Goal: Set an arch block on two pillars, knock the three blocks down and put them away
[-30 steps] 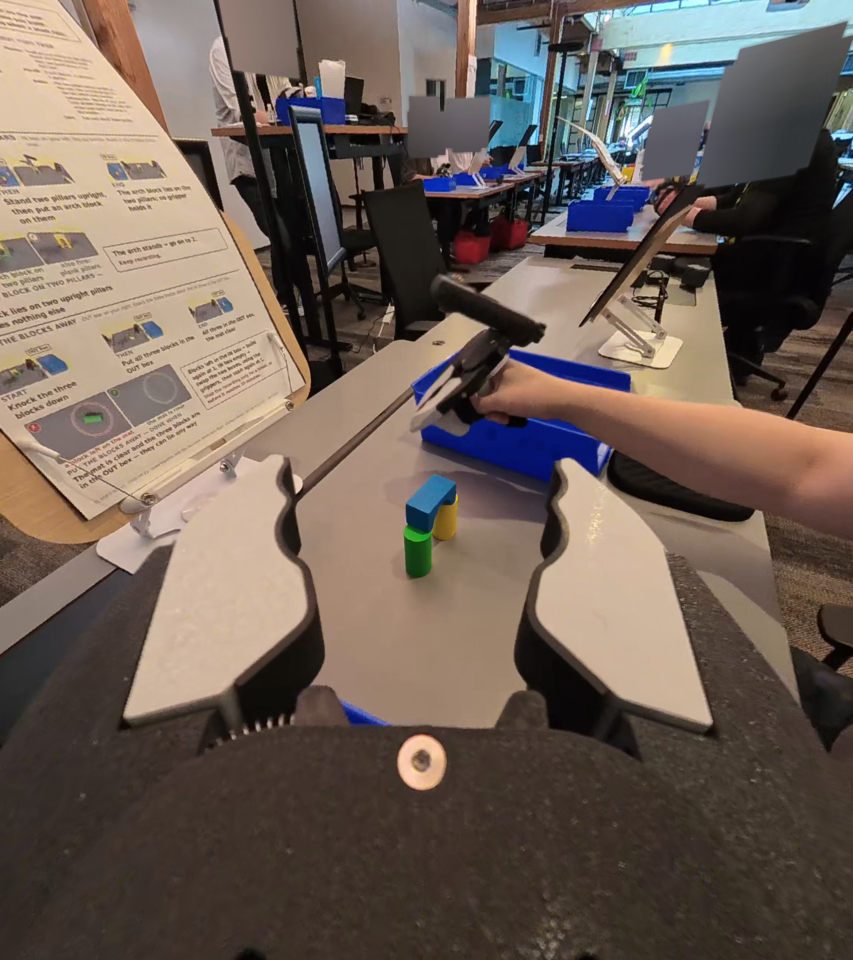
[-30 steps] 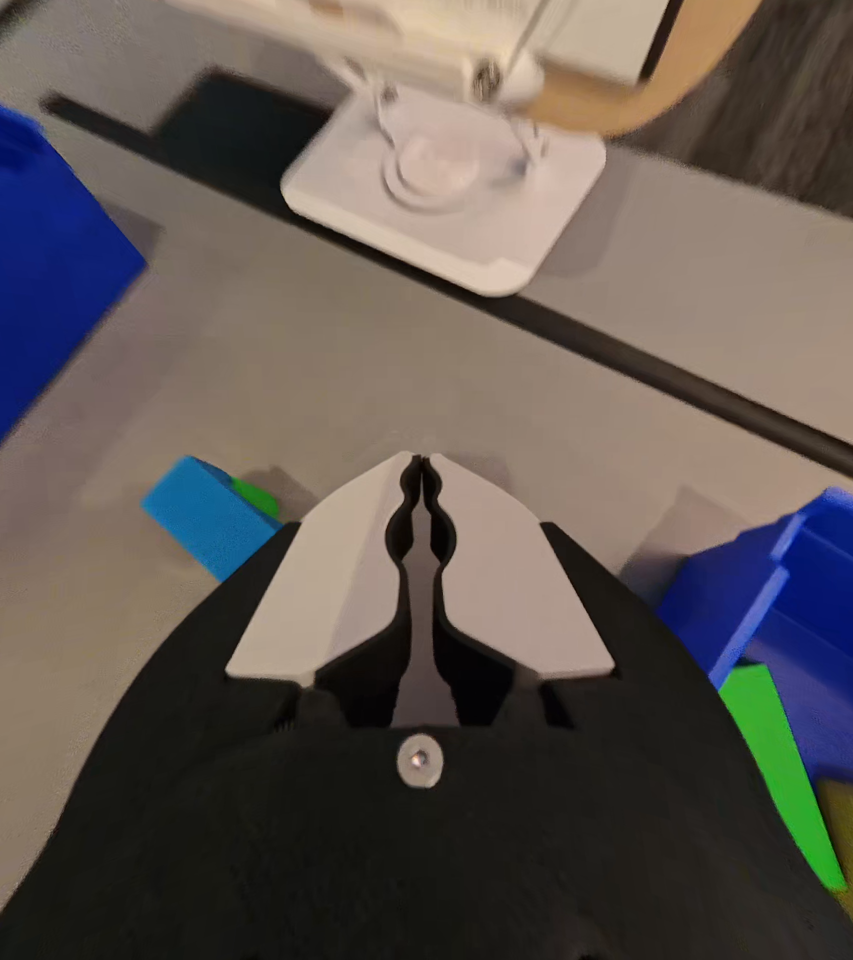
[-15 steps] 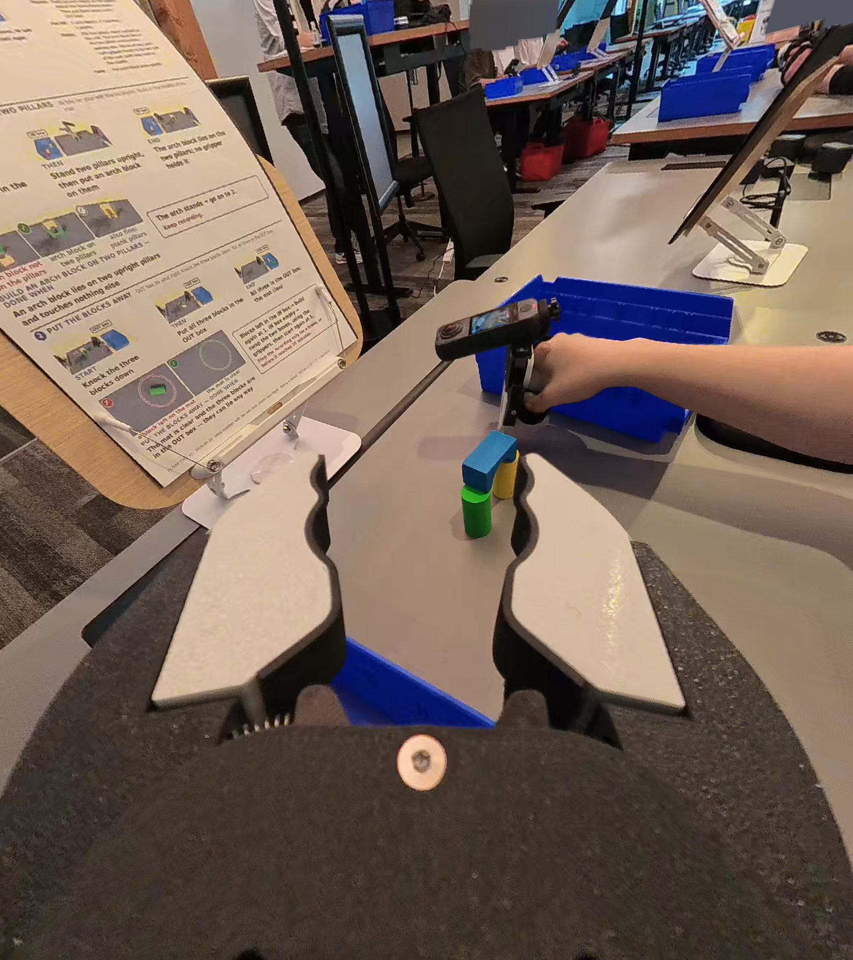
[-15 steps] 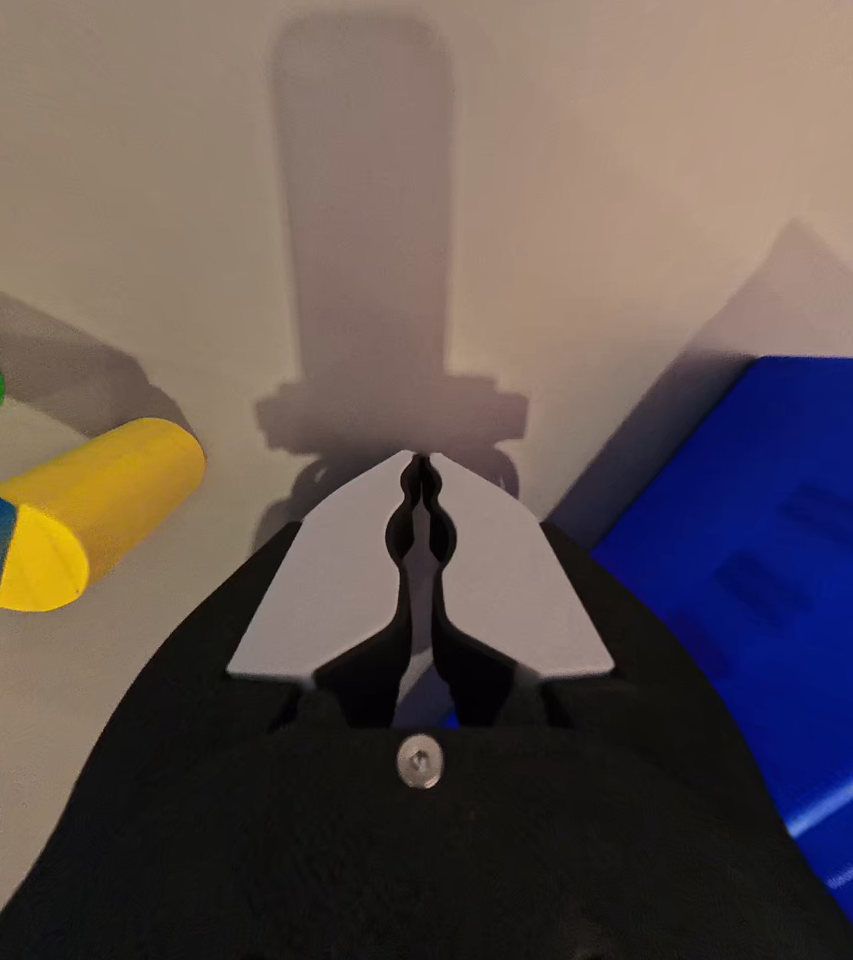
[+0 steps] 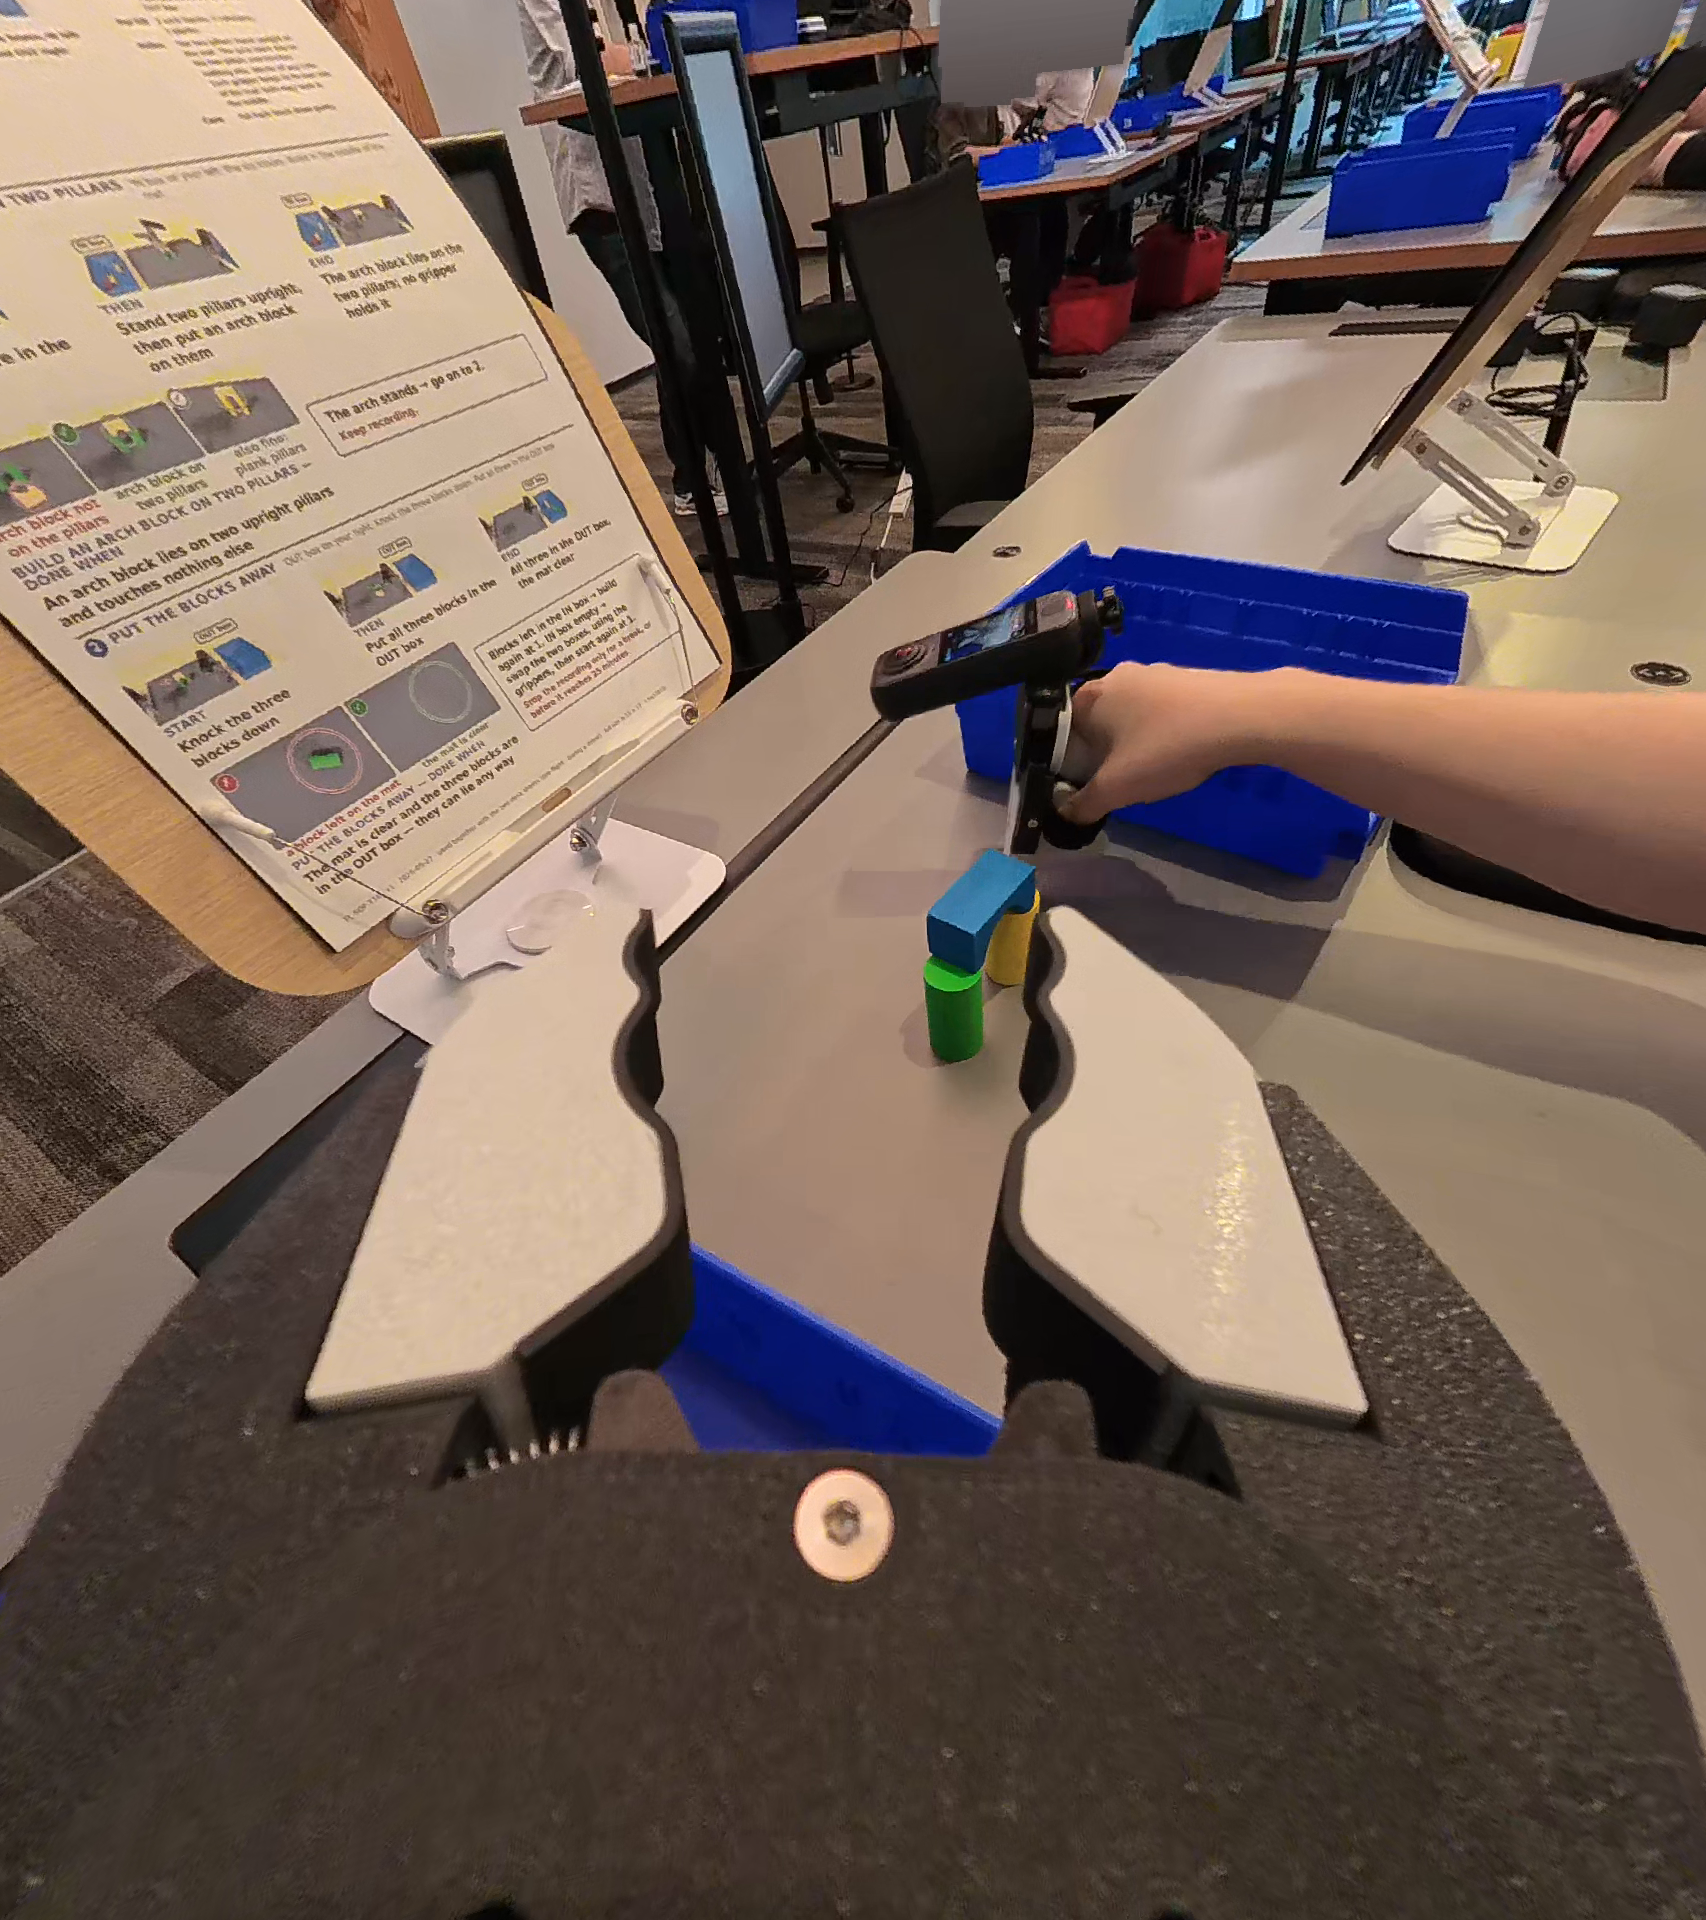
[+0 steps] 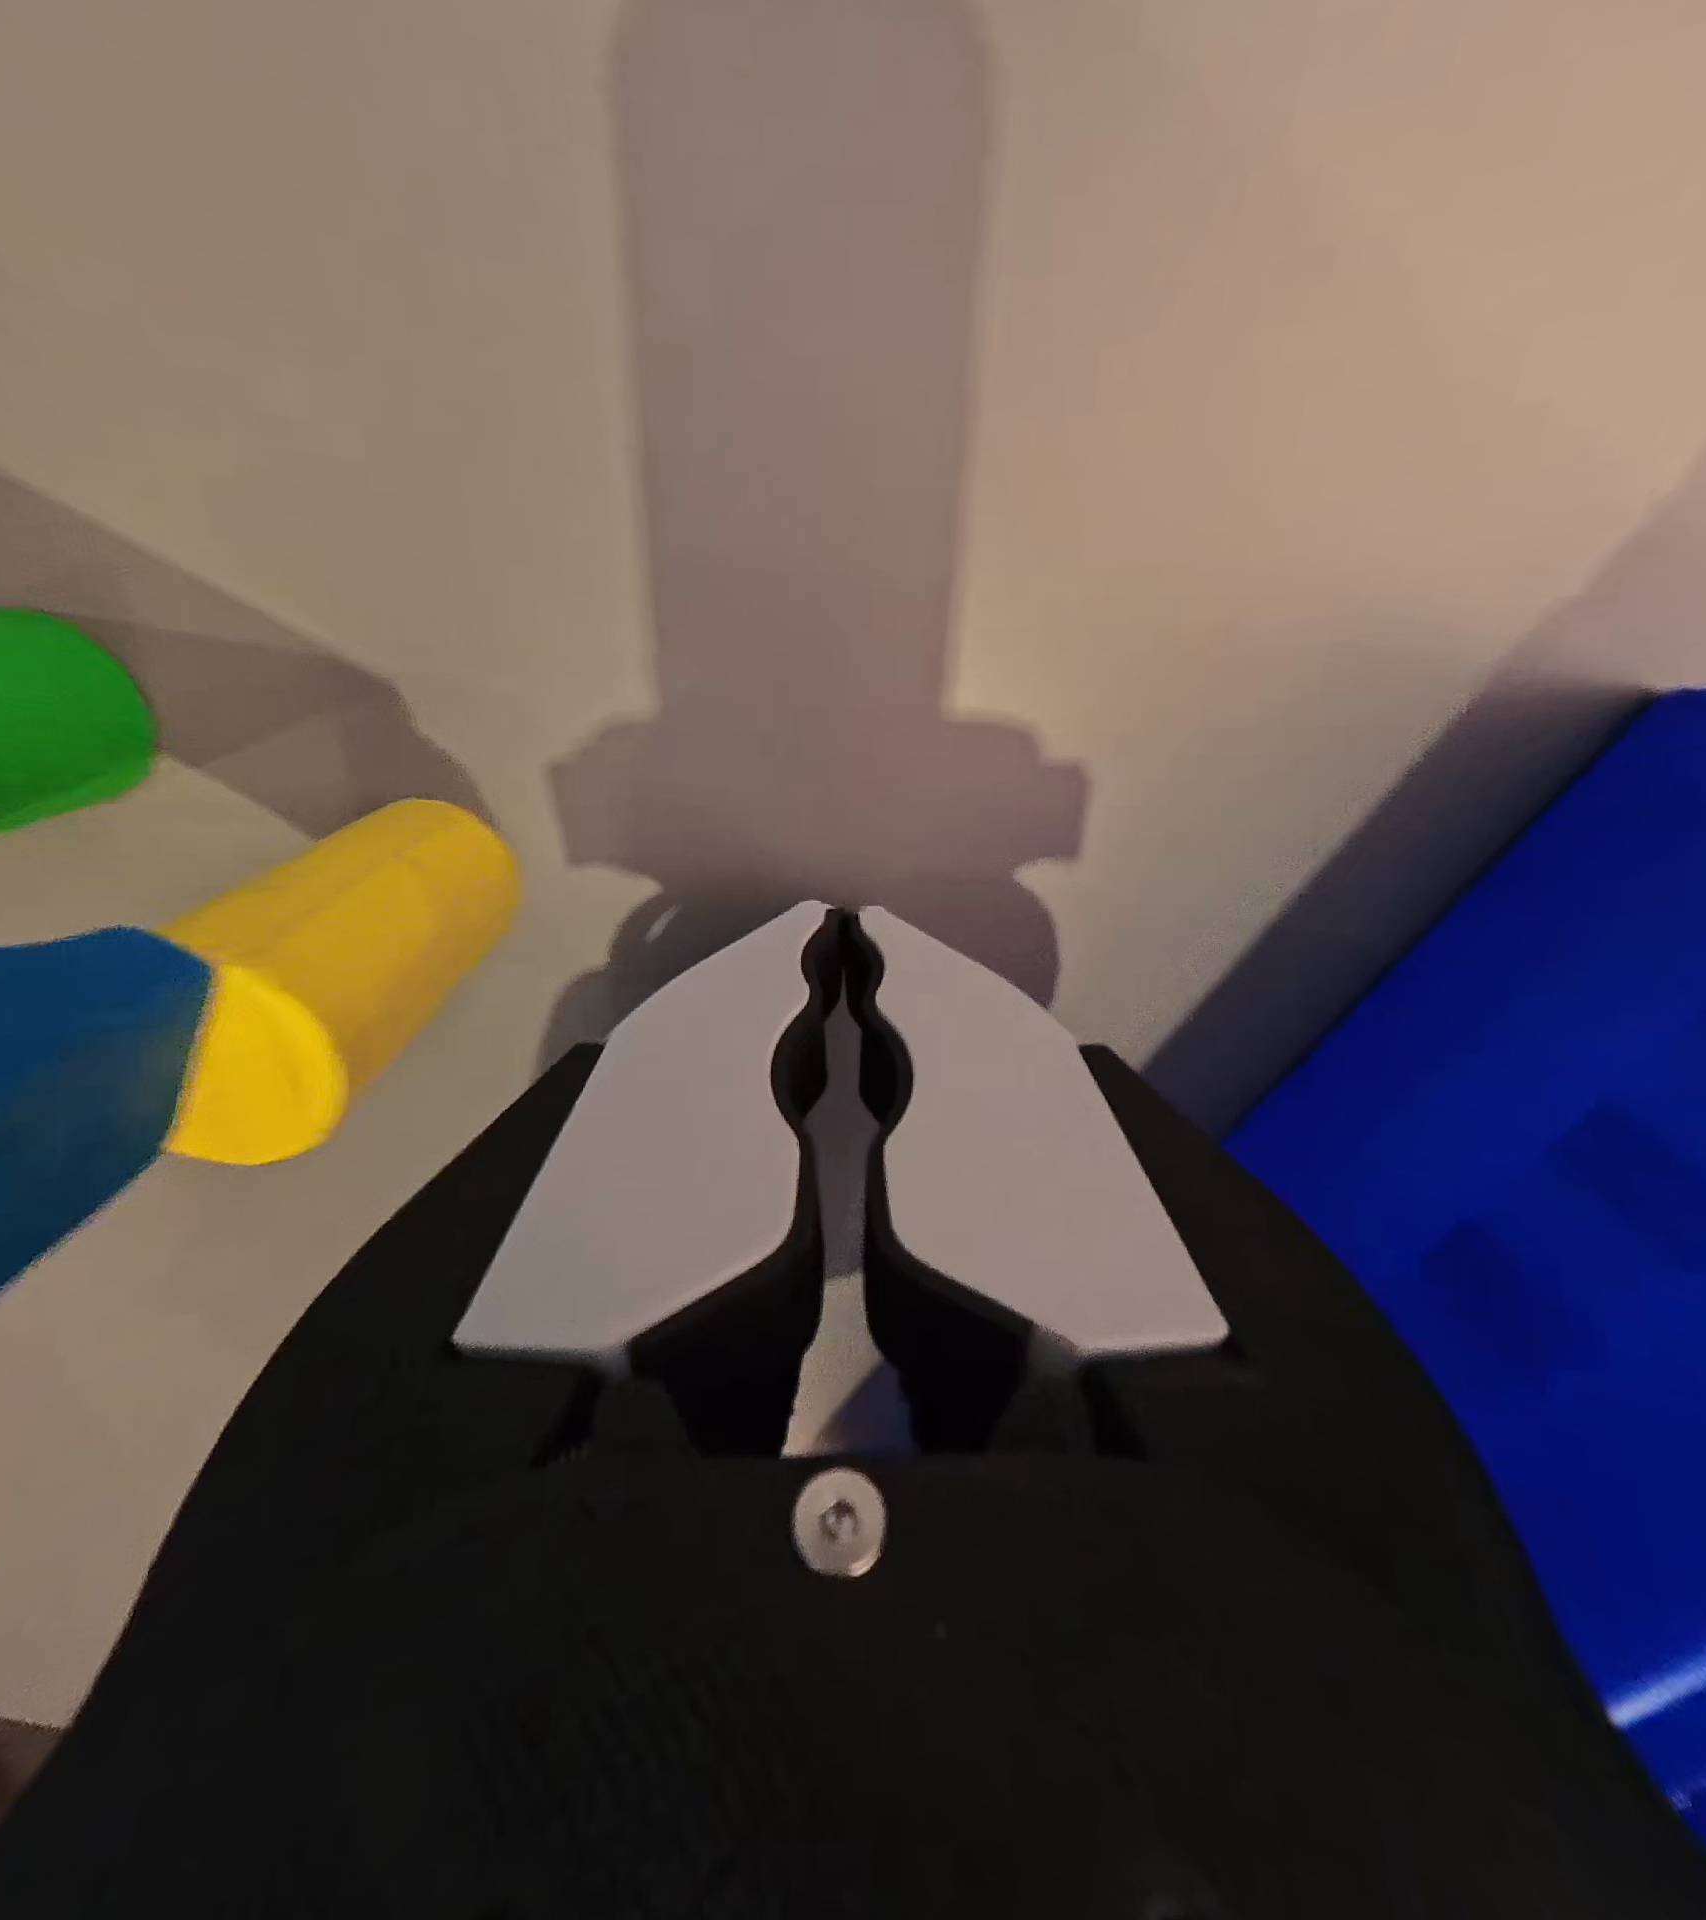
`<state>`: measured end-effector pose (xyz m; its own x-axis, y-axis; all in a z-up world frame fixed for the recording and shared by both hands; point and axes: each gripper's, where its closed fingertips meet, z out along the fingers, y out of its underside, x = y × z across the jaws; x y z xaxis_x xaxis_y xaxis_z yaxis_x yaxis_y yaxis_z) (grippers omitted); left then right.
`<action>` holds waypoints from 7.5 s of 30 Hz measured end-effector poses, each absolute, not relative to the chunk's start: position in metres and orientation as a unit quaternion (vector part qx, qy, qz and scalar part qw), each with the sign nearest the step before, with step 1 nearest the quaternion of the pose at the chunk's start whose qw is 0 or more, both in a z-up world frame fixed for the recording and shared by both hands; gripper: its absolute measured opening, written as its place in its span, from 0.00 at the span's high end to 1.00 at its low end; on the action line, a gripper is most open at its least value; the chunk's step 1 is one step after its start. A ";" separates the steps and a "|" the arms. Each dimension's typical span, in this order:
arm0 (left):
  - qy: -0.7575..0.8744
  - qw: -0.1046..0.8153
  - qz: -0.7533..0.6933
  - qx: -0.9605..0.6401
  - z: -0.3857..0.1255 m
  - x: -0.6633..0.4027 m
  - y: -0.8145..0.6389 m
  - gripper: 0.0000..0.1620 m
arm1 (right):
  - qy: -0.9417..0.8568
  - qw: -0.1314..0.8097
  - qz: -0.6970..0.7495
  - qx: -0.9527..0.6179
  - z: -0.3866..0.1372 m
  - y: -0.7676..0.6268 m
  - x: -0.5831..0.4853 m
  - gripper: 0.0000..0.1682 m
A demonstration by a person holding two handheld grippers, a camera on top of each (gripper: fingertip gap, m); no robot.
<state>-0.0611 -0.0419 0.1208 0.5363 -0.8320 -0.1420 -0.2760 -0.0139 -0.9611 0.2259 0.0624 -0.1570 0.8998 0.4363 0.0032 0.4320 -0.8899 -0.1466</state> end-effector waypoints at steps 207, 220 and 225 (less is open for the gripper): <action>0.463 0.160 -0.497 -0.716 0.026 0.190 -0.086 0.76 | -0.507 0.592 0.026 -0.626 0.026 -0.071 0.215 0.57; 0.482 0.401 -0.342 -0.700 0.054 0.077 -0.063 0.63 | -0.472 0.255 0.037 -0.843 -0.117 -0.037 0.362 0.56; 0.453 0.457 -0.289 -0.708 0.064 0.038 -0.054 0.61 | -0.448 0.298 0.026 -0.842 -0.107 -0.018 0.372 0.55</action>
<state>0.0375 -0.0539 0.0637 0.4218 -0.9067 -0.0044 -0.3770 -0.1710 -0.9103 0.3723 -0.0177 -0.1066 0.5968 0.7704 0.2243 0.7398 -0.4201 -0.5255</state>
